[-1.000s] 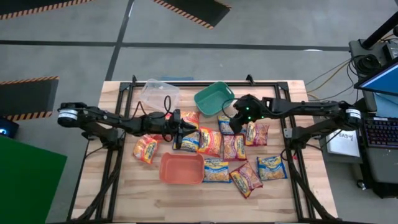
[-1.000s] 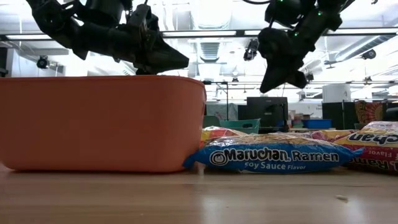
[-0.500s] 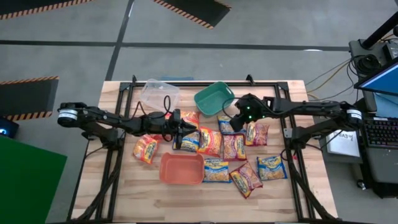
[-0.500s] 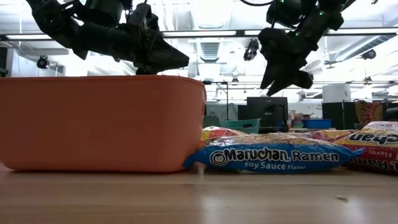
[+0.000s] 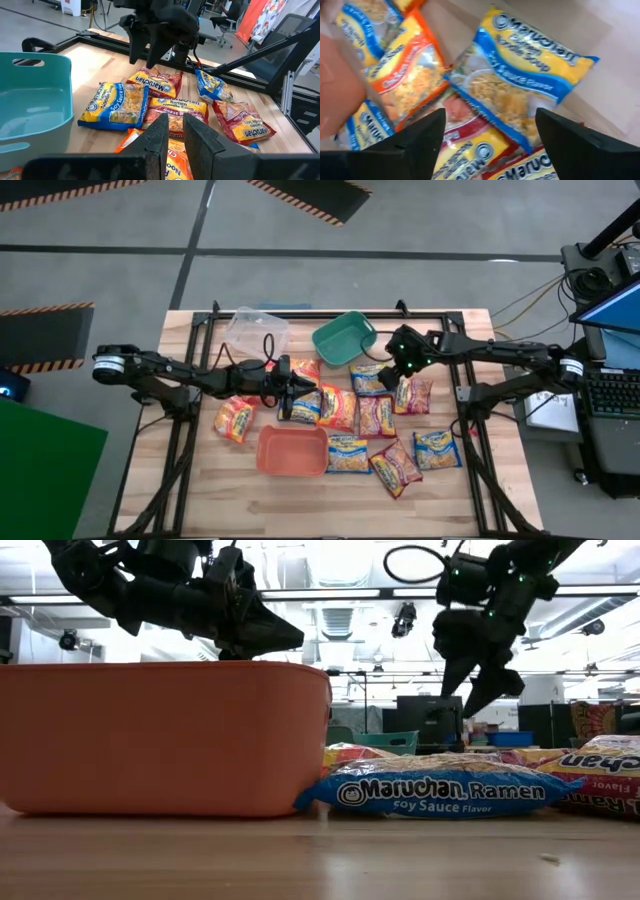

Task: Sort Maruchan noodles
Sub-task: Put the blue noodle pack into the green bin

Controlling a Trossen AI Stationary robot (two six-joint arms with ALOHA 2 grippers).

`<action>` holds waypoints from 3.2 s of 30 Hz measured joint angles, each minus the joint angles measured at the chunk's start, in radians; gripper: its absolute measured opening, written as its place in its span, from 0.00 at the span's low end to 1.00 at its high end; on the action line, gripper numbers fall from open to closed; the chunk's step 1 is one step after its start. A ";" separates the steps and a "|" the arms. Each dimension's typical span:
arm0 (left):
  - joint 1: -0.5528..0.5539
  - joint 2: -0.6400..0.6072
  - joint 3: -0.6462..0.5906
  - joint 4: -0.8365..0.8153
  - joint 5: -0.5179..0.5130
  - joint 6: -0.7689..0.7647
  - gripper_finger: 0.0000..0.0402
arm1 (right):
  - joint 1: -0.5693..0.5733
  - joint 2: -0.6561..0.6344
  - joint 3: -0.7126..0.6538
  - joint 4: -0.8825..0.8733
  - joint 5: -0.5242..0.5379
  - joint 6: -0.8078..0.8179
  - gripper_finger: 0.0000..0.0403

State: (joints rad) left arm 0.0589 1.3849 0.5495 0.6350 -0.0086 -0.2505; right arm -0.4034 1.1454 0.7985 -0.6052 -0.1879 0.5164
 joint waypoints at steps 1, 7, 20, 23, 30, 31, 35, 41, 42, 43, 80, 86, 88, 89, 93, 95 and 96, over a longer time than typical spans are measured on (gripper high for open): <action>0.000 0.000 0.000 0.000 0.000 0.001 0.10 | -0.009 0.000 -0.012 0.005 0.005 -0.008 0.77; 0.000 0.000 0.000 -0.007 -0.002 0.032 0.10 | -0.077 0.001 -0.102 0.148 0.004 -0.069 0.82; 0.001 0.000 0.000 -0.008 -0.007 0.056 0.10 | -0.151 0.057 -0.293 0.434 -0.043 -0.082 0.81; 0.001 0.000 0.000 -0.008 -0.008 0.056 0.10 | -0.152 0.101 -0.317 0.517 -0.094 -0.063 0.81; 0.001 0.000 0.000 -0.009 -0.008 0.039 0.10 | -0.154 0.202 -0.318 0.674 -0.191 -0.064 0.81; 0.001 0.000 0.000 -0.009 -0.008 0.030 0.10 | -0.156 0.211 -0.318 0.685 -0.200 -0.063 0.81; -0.001 0.000 0.000 -0.015 -0.008 0.014 0.10 | -0.157 0.242 -0.315 0.702 -0.209 -0.063 0.75; -0.001 0.000 0.000 -0.014 -0.008 0.021 0.10 | -0.157 0.259 -0.310 0.700 -0.205 -0.048 0.52; -0.001 0.000 0.000 -0.014 -0.008 0.022 0.10 | -0.156 0.258 -0.311 0.698 -0.206 -0.043 0.48; -0.001 0.000 0.000 -0.014 -0.008 0.022 0.10 | -0.156 0.257 -0.311 0.695 -0.209 -0.036 0.43; 0.000 -0.161 0.000 -0.039 -0.007 0.113 0.10 | -0.144 -0.206 -0.313 0.716 -0.336 0.014 0.03; 0.003 -0.225 0.000 -0.100 -0.008 0.123 0.10 | -0.144 -0.203 -0.299 0.864 -0.334 0.056 0.03; 0.003 -0.256 0.000 -0.123 -0.008 0.104 0.10 | -0.144 -0.190 -0.262 0.862 -0.332 0.061 0.03; 0.003 -0.270 0.000 -0.137 -0.008 0.103 0.10 | -0.142 -0.181 -0.240 0.856 -0.331 0.060 0.03; 0.004 -0.311 -0.001 -0.172 -0.008 0.111 0.10 | -0.142 -0.141 -0.132 0.792 -0.323 -0.003 0.03; 0.005 -0.325 -0.001 -0.172 -0.008 0.111 0.10 | -0.142 -0.117 -0.058 0.716 -0.298 -0.056 0.03; 0.005 -0.328 -0.001 -0.171 -0.008 0.111 0.10 | -0.142 -0.103 -0.017 0.663 -0.281 -0.090 0.03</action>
State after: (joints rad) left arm 0.0635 1.0568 0.5488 0.4637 -0.0162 -0.1390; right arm -0.5457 1.0427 0.7812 0.0574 -0.4692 0.4263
